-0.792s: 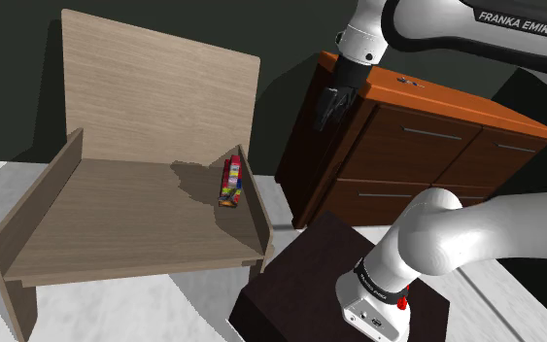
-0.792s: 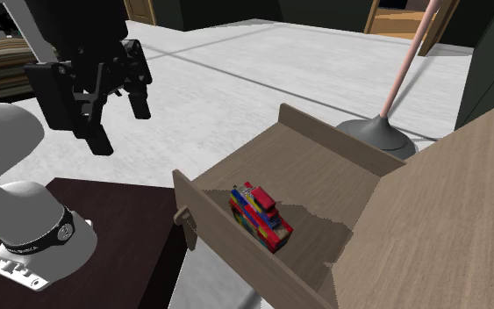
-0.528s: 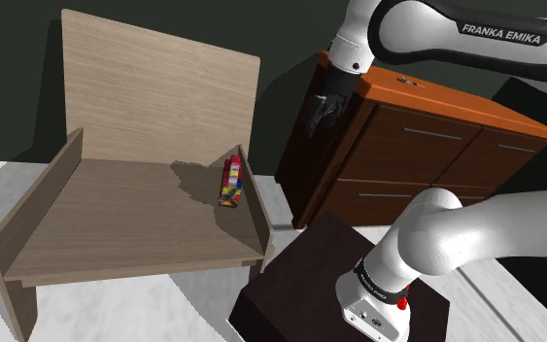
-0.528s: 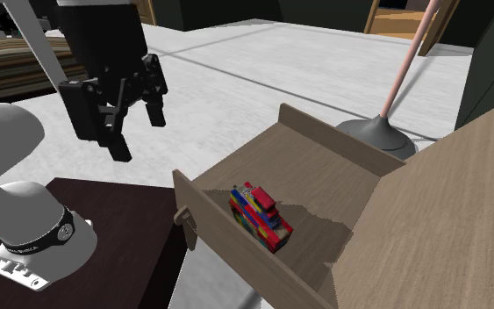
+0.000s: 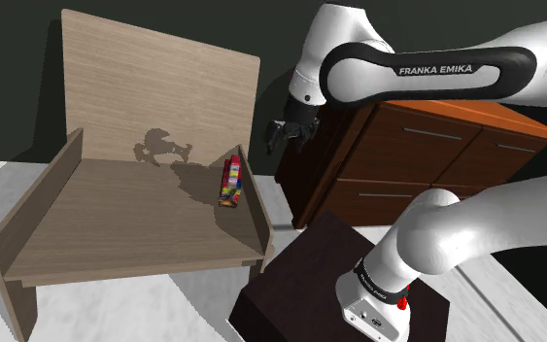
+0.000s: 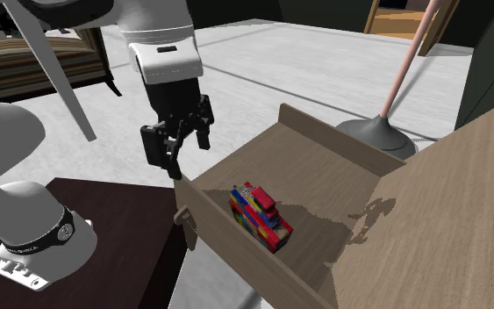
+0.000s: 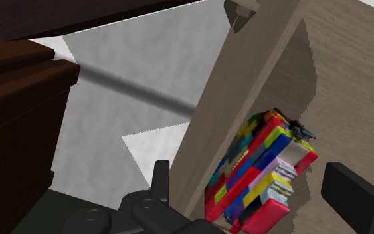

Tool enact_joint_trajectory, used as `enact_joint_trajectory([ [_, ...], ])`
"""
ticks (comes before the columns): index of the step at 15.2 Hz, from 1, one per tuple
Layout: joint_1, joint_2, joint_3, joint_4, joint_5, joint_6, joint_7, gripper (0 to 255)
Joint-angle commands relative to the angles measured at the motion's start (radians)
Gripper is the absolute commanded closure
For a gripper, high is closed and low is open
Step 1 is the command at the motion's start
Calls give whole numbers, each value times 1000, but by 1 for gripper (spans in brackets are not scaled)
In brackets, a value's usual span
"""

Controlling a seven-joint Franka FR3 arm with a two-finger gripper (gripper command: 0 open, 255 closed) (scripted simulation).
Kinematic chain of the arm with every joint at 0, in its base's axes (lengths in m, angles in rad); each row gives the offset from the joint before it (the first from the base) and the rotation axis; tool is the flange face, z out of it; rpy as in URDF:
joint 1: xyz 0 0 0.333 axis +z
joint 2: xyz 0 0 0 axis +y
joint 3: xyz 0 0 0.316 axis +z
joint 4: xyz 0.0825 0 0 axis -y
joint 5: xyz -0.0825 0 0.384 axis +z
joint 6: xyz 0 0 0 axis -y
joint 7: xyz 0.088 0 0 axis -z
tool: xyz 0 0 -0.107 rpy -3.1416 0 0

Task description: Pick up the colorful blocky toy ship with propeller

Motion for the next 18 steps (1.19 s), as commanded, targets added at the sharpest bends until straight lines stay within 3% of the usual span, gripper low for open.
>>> enact_joint_trajectory([
  [1,-12,65,37,-3,7,80,81,0],
  [6,-56,246,130,18,-16,260,289,0],
  [11,-114,460,210,88,-125,409,539,0],
  [18,-128,552,220,74,-202,505,619,0],
])
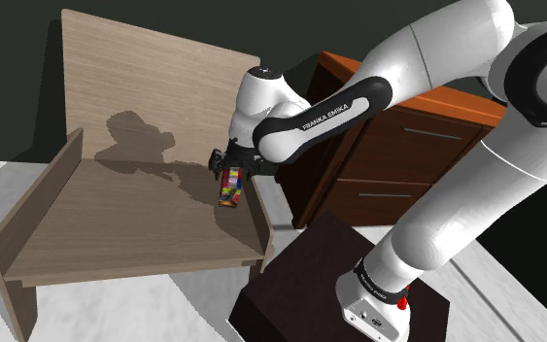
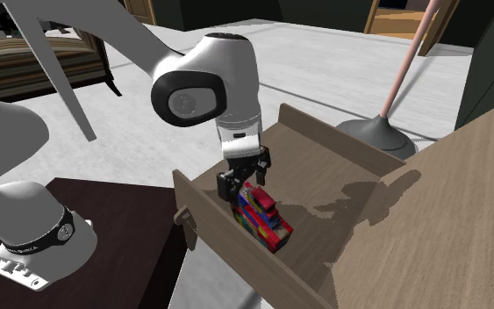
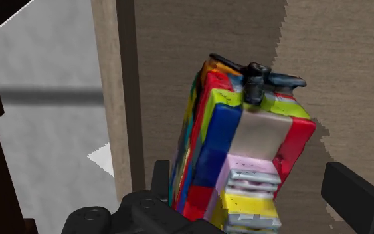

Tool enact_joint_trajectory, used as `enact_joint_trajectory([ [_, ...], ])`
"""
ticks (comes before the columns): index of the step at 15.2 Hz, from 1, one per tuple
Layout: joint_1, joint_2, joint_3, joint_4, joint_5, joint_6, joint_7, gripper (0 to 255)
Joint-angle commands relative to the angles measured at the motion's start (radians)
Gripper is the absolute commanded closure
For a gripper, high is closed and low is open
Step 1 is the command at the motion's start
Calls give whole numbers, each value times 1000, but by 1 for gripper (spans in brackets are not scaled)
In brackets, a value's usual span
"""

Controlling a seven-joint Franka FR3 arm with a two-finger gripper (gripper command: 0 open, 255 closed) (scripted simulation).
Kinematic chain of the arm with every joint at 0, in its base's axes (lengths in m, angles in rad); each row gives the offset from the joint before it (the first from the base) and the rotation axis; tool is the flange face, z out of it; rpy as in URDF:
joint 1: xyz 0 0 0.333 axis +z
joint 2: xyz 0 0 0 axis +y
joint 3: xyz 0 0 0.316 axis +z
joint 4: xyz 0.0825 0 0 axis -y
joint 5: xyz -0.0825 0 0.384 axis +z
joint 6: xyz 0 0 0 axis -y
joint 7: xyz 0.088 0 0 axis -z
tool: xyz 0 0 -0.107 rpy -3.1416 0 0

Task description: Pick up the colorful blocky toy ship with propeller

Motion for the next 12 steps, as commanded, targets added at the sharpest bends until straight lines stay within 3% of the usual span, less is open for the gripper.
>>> enact_joint_trajectory([
  [1,-3,23,1,-8,-23,29,19,0],
  [3,-4,30,1,-9,-30,36,25,0],
  [4,-4,30,0,-9,-29,36,24,255],
  [12,-4,28,0,-11,-28,36,22,255],
])
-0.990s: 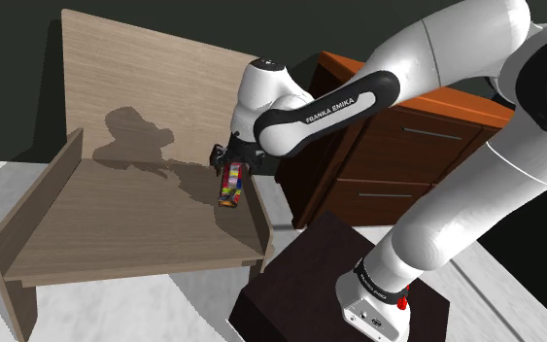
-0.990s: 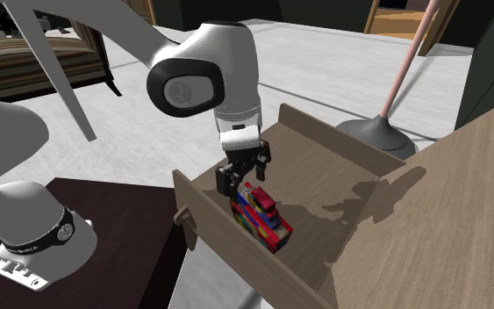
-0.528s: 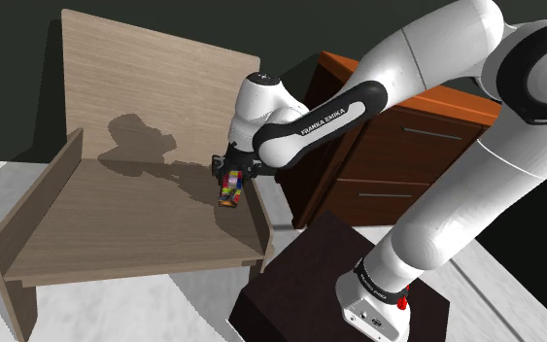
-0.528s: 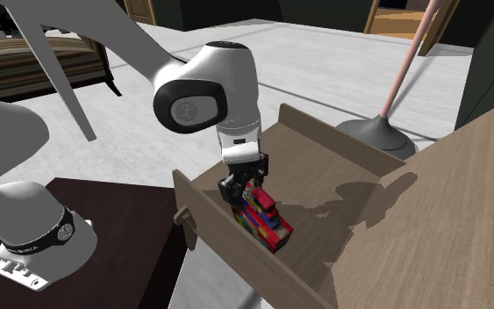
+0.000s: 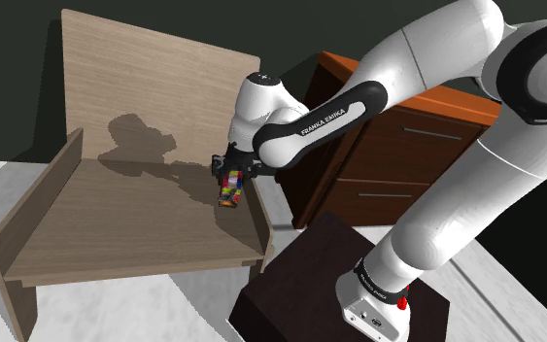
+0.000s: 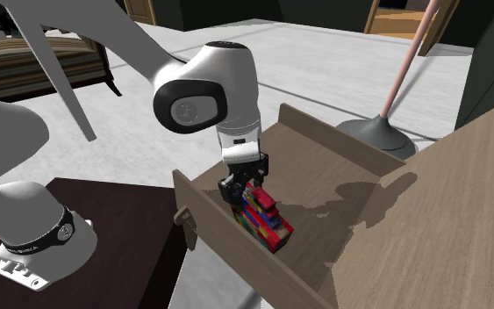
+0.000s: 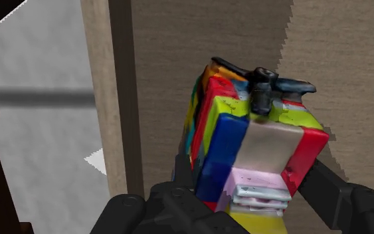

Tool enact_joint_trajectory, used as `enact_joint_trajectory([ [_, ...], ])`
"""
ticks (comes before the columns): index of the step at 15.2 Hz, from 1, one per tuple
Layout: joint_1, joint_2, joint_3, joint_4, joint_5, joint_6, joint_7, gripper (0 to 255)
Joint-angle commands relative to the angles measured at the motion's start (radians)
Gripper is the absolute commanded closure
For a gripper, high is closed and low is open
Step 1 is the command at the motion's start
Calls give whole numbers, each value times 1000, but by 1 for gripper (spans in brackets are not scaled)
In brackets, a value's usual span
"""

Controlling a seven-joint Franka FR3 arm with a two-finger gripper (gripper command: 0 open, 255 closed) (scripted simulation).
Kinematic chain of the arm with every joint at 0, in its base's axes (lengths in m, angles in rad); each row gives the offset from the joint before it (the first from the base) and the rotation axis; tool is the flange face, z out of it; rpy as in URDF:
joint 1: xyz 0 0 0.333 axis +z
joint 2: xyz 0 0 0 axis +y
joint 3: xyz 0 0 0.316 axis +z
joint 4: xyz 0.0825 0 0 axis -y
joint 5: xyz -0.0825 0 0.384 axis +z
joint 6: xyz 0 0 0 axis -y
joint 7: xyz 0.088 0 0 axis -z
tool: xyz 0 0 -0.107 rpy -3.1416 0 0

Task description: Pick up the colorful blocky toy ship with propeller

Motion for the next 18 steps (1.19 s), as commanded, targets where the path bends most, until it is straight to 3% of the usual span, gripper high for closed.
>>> enact_joint_trajectory([
  [1,0,4,0,0,-3,0,3,255],
  [10,13,-98,-7,36,87,-124,-73,255],
  [18,22,-155,-17,71,125,-211,-108,255],
])
